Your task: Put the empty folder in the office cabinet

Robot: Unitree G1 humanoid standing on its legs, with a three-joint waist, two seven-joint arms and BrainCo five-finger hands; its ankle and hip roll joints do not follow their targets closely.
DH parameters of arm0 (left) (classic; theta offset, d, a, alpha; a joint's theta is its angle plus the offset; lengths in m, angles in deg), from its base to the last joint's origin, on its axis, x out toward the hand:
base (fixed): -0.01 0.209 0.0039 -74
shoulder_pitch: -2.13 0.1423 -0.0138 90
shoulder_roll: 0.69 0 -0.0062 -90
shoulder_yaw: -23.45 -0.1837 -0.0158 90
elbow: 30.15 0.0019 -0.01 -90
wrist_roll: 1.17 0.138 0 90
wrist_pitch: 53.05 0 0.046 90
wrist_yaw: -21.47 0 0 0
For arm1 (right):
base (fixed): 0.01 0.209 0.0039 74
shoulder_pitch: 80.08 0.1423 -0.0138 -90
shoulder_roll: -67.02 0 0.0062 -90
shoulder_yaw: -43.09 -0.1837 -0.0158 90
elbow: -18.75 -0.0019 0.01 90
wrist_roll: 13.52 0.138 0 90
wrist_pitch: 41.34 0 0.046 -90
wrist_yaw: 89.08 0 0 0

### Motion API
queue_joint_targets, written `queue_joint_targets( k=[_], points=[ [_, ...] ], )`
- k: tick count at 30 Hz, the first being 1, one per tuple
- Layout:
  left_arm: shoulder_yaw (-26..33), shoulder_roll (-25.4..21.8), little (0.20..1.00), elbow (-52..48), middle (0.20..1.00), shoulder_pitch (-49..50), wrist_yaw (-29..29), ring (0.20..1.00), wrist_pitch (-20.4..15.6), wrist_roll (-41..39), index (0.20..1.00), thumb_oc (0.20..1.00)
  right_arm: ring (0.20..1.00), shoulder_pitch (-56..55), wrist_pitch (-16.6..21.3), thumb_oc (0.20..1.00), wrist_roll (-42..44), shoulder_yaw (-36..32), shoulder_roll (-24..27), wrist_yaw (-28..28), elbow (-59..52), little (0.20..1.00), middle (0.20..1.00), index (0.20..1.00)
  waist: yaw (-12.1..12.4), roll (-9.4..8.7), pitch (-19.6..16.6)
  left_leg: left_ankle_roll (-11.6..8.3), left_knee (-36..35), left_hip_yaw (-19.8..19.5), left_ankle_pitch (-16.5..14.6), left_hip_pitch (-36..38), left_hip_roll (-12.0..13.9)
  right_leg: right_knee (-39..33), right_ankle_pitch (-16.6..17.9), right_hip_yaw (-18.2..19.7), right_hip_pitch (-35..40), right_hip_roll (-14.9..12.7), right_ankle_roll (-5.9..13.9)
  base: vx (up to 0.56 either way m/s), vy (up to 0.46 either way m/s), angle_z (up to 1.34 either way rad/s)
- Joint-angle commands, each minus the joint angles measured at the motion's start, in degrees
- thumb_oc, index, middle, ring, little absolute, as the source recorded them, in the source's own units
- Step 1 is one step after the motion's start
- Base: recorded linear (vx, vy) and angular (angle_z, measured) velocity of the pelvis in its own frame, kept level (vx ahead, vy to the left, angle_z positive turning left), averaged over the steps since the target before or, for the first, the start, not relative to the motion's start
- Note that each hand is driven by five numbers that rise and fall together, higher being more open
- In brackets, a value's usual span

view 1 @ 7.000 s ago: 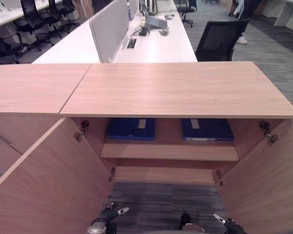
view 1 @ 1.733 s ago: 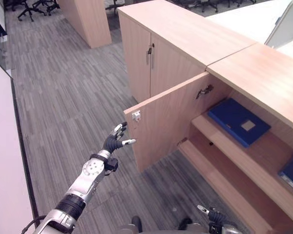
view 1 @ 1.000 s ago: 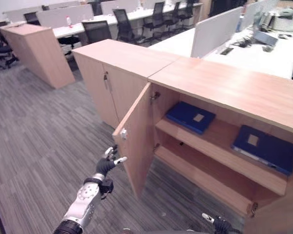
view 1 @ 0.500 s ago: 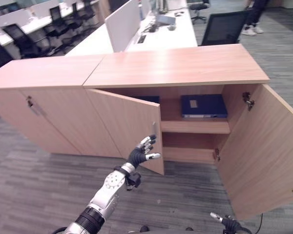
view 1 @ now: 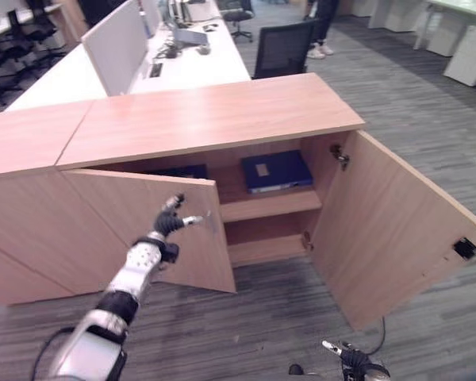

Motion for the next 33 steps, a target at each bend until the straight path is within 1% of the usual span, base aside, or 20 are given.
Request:
queue_joint_targets(
  k=[1, 2, 3, 4, 5, 7, 12, 15, 16, 19, 20, 22, 23, 24, 26, 27, 29, 30, 31, 33],
  points=[
    [0.2, -1.3, 1.0, 4.5, 1.0, -7.2, 0.7, 1.0, -2.9, 0.1, 1.0, 1.0, 1.0, 1.1, 0.5, 1.0, 0.1, 0.0, 1.9, 0.8, 1.1, 1.0, 1.0, 1.0, -1.0, -0.57, -0.9, -1.63, 0.7, 0.2, -2.9, -0.2, 1.4, 1.5, -2.3, -2.5, 3.1, -2.9, 5.88, 0.03, 0.074, -0.46],
    [0.1, -1.3, 1.0, 4.6, 1.0, -7.4, 0.6, 1.0, -2.9, 0.1, 1.0, 1.0, 1.0, 1.1, 0.5, 1.0, 0.1, 0.0, 1.9, 0.8, 1.1, 1.0, 1.0, 1.0, -0.9, -0.59, -0.8, -1.62, 0.7, 0.3, -2.9, -0.2, 1.4, 1.5, -2.3, -2.4, 3.1, -2.9, 5.9, 0.04, 0.105, -0.51],
    [0.3, -2.8, 1.0, 9.3, 1.0, -11.5, 0.6, 1.0, -2.8, -1.4, 1.0, 1.0, 1.0, 1.1, 0.6, 1.0, 0.9, -0.2, 2.2, 0.9, 0.9, 1.0, 1.0, 1.0, -1.9, -0.94, -0.9, -1.5, 0.7, 1.9, -3.2, -0.1, 1.2, 1.5, -1.5, -1.4, 2.1, -3.0, 6.67, 0.03, 0.089, -0.55],
    [0.1, -3.3, 1.0, 10.7, 1.0, -13.2, 0.7, 1.0, -2.8, -1.7, 1.0, 1.0, 1.0, 1.2, 0.8, 1.0, 1.2, 0.0, 2.3, 1.0, 0.6, 1.0, 1.0, 1.0, -2.3, -1.07, -0.8, -1.43, 0.7, 2.4, -3.3, -0.1, 1.2, 1.5, -1.2, -0.9, 1.6, -3.1, 6.92, 0.03, 0.089, -0.46],
    [0.1, -3.3, 1.0, 10.8, 1.0, -13.3, 0.7, 1.0, -2.9, -1.7, 1.0, 1.0, 1.0, 1.2, 0.7, 1.0, 1.2, -0.1, 2.2, 0.9, 0.6, 1.0, 1.0, 1.0, -2.2, -1.1, -0.8, -1.43, 0.7, 2.5, -3.3, -0.1, 1.2, 1.5, -1.2, -0.8, 1.5, -3.1, 6.93, 0.0, 0.056, -0.37],
    [-0.1, -4.9, 1.0, 13.4, 1.0, -16.5, 0.9, 1.0, -2.8, -2.1, 1.0, 1.0, 1.0, 1.2, 1.0, 1.0, 1.8, 0.1, 2.3, 1.1, -0.2, 1.0, 1.0, 1.0, -3.4, -1.4, -0.7, -1.33, 0.7, 3.6, -3.5, -0.3, 1.3, 1.4, -0.3, 0.3, 0.2, -2.9, 7.47, -0.01, 0.048, -0.27],
    [-1.4, -9.0, 1.0, 19.2, 1.0, -23.8, 1.1, 1.0, -2.2, -2.0, 1.0, 1.0, 1.0, 1.7, 1.6, 1.0, 2.9, 0.9, 2.0, 1.5, -1.4, 1.0, 1.0, 1.0, -4.9, -2.17, -0.4, -1.53, 0.7, 6.6, -3.4, -2.1, 2.4, 1.1, 2.2, 2.3, -3.6, -1.5, 7.47, -0.04, 0.008, -0.51],
    [-2.4, -10.4, 1.0, 21.0, 1.0, -25.9, 0.9, 1.0, -1.7, -0.9, 1.0, 1.0, 1.0, 1.9, 1.6, 1.0, 3.4, 0.8, 2.1, 1.5, -1.5, 1.0, 1.0, 1.0, -5.5, -2.58, -0.5, -1.65, 0.7, 7.6, -3.3, -2.9, 2.8, 1.0, 3.4, 2.6, -5.0, -1.0, 7.47, -0.03, 0.002, -0.38],
    [-2.9, -11.8, 1.0, 22.5, 1.0, -27.3, 0.8, 1.0, -1.3, 0.3, 1.0, 1.0, 1.0, 2.0, 1.7, 1.0, 3.9, 0.6, 2.3, 1.5, -1.3, 1.0, 1.0, 1.0, -5.9, -2.92, -0.5, -1.7, 0.7, 8.7, -3.2, -3.7, 3.1, 0.7, 4.2, 2.5, -6.1, -0.7, 7.47, -0.02, 0.001, -0.38],
    [-2.6, -11.9, 1.0, 22.8, 1.0, -27.6, 1.0, 1.0, -1.2, 0.2, 1.0, 1.0, 1.0, 2.1, 1.9, 1.0, 4.5, 0.4, 2.3, 1.3, -1.3, 1.0, 1.0, 1.0, -6.1, -3.3, -0.4, -1.71, 0.7, 9.0, -3.2, -4.2, 3.2, 0.7, 4.9, 2.4, -6.9, -0.4, 7.47, -0.03, -0.012, -0.32],
    [-2.1, -11.5, 1.0, 22.7, 1.0, -27.6, 1.2, 1.0, -1.3, -0.3, 1.0, 1.0, 1.0, 2.2, 1.9, 1.0, 4.7, 0.2, 2.3, 1.1, -1.2, 1.0, 1.0, 1.0, -6.1, -3.42, -0.3, -1.75, 0.7, 9.1, -3.1, -4.5, 3.3, 0.7, 5.5, 2.3, -7.2, -0.3, 7.47, -0.03, -0.027, -0.12],
    [-1.5, -10.5, 1.0, 22.1, 1.0, -26.6, 1.4, 1.0, -1.6, -0.7, 1.0, 1.0, 1.0, 1.8, 2.1, 1.0, 5.3, -0.3, 2.2, 0.9, -0.7, 1.0, 1.0, 1.0, -5.8, -3.56, -0.2, -1.67, 0.7, 8.9, -3.1, -4.7, 3.4, 0.6, 5.1, 1.6, -7.1, -0.5, 7.47, -0.01, -0.011, -0.07],
    [-0.5, -8.6, 1.0, 20.9, 1.0, -24.8, 1.6, 1.0, -2.1, -1.7, 1.0, 1.0, 1.0, 1.3, 2.2, 1.0, 5.5, -0.6, 2.1, 0.7, -0.5, 1.0, 1.0, 1.0, -5.3, -3.62, -0.2, -1.57, 0.7, 8.5, -3.4, -4.4, 3.2, 0.5, 4.5, 1.0, -6.6, -0.8, 7.47, 0.01, 0.0, -0.06],
    [-0.5, -8.6, 1.0, 20.8, 1.0, -24.7, 1.6, 1.0, -2.1, -1.7, 1.0, 1.0, 1.0, 1.3, 2.2, 1.0, 5.5, -0.6, 2.1, 0.7, -0.5, 1.0, 1.0, 1.0, -5.3, -3.57, -0.1, -1.57, 0.7, 8.5, -3.4, -4.4, 3.2, 0.5, 4.5, 0.9, -6.5, -0.8, 7.47, 0.01, 0.004, 0.08],
    [0.5, -5.5, 1.0, 18.1, 1.0, -21.7, 2.5, 1.0, -2.7, -2.5, 1.0, 1.0, 1.0, 1.1, 2.3, 1.0, 5.6, -1.2, 2.0, 0.4, -0.5, 1.0, 1.0, 1.0, -4.8, -3.54, 0.2, -1.5, 0.7, 7.8, -3.5, -3.9, 2.9, 0.6, 4.2, 0.0, -5.9, -1.4, 7.47, 0.0, -0.01, 0.1],
    [1.5, -1.2, 1.0, 11.1, 1.0, -16.2, 3.5, 1.0, -4.2, -3.4, 1.0, 1.0, 1.0, 1.0, 2.4, 1.0, 6.1, -2.3, 1.4, -0.2, -0.7, 1.0, 1.0, 1.0, -3.6, -3.55, 1.0, -1.34, 0.7, 6.6, -3.6, -3.7, 2.6, 0.9, 4.0, -1.2, -5.2, -2.0, 7.47, 0.0, -0.024, 0.1],
    [2.0, 2.0, 1.0, 1.8, 1.0, -8.8, 3.9, 1.0, -5.2, -2.7, 1.0, 1.0, 1.0, 0.4, 2.6, 1.0, 6.7, -3.3, 0.5, -0.5, -1.3, 1.0, 1.0, 1.0, -2.6, -3.5, 1.5, -1.04, 0.7, 5.5, -3.7, -3.7, 2.2, 1.0, 3.5, -2.5, -4.4, -2.6, 7.47, -0.02, -0.028, 0.25],
    [2.1, 2.1, 1.0, 1.3, 1.0, -8.3, 4.0, 1.0, -5.0, -2.6, 1.0, 1.0, 1.0, 0.2, 2.6, 1.0, 6.7, -3.3, 0.5, -0.5, -1.3, 1.0, 1.0, 1.0, -2.7, -3.45, 1.4, -1.03, 0.7, 5.4, -3.7, -3.6, 2.1, 1.0, 3.4, -2.6, -4.3, -2.7, 7.47, -0.03, -0.04, 0.48],
    [2.0, 3.6, 1.0, -2.6, 1.0, -4.7, 3.7, 1.0, -5.2, -1.9, 1.0, 1.0, 1.0, 0.3, 2.7, 1.0, 6.9, -3.8, 0.0, -0.6, -1.5, 1.0, 1.0, 1.0, -1.9, -3.55, 1.9, -0.94, 0.7, 5.0, -3.6, -3.7, 2.0, 1.2, 3.8, -3.1, -4.1, -2.9, 7.47, -0.04, -0.038, 0.48],
    [3.1, 5.2, 1.0, -11.2, 1.0, 4.6, 2.5, 1.0, -4.9, -0.7, 1.0, 1.0, 1.0, 0.7, 2.4, 1.0, 7.0, -4.9, -0.7, -0.9, -1.6, 1.0, 1.0, 1.0, -0.1, -3.43, 2.7, -0.34, 0.7, 4.6, -3.3, -4.0, 1.6, 2.6, 3.1, -6.1, -3.8, -3.3, 7.47, -0.12, -0.03, 0.21]
  ],
)
